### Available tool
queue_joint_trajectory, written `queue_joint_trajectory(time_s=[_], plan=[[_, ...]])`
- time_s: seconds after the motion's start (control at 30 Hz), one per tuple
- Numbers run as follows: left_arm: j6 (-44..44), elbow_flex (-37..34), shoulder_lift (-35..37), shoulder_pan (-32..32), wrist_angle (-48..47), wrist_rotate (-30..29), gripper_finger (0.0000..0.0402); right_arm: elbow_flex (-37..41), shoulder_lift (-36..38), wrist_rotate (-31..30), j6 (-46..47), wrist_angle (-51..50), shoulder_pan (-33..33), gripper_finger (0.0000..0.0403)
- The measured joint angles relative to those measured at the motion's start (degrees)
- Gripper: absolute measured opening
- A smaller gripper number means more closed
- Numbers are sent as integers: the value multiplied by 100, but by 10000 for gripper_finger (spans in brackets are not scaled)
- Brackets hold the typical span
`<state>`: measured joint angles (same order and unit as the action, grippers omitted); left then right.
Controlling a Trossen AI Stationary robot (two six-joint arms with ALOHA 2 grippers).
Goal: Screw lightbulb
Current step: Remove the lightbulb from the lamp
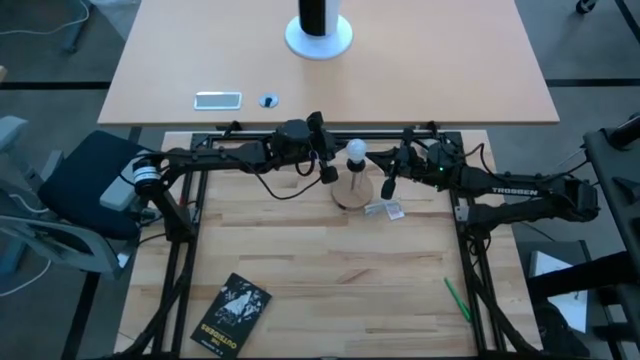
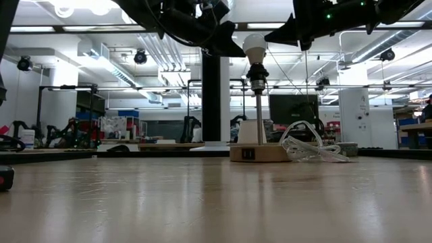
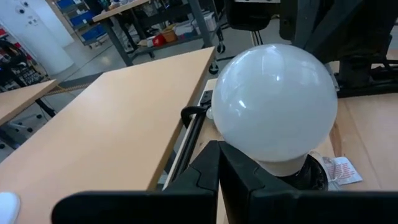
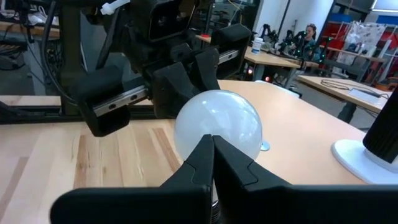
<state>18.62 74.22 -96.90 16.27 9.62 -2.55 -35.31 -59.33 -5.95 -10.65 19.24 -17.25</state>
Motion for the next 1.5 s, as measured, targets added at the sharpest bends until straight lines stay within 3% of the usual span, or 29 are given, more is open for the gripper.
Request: queue_joint_trajectory(time_s=[0.37,0.5,0.6,0.93,1.23,1.33,1.5], plan=[[-75,-9,30,-88,-255,27,0,7,-5,-337,-28,35,-11,0],[-56,-11,149,-200,-306,618,0,12,-25,-719,-13,-3,-28,0],[-5,-2,349,-332,-416,678,0,72,-64,-742,-36,-104,-24,0],[272,9,476,-422,-650,-972,0,86,335,-685,143,-425,11,0],[274,2,175,-352,-637,-1027,0,102,871,-499,511,-1457,4,0],[274,0,109,-345,-468,-1009,0,114,855,-65,551,-1420,2,3],[321,0,83,-350,-298,-1021,0,133,784,-16,177,-945,6,25]])
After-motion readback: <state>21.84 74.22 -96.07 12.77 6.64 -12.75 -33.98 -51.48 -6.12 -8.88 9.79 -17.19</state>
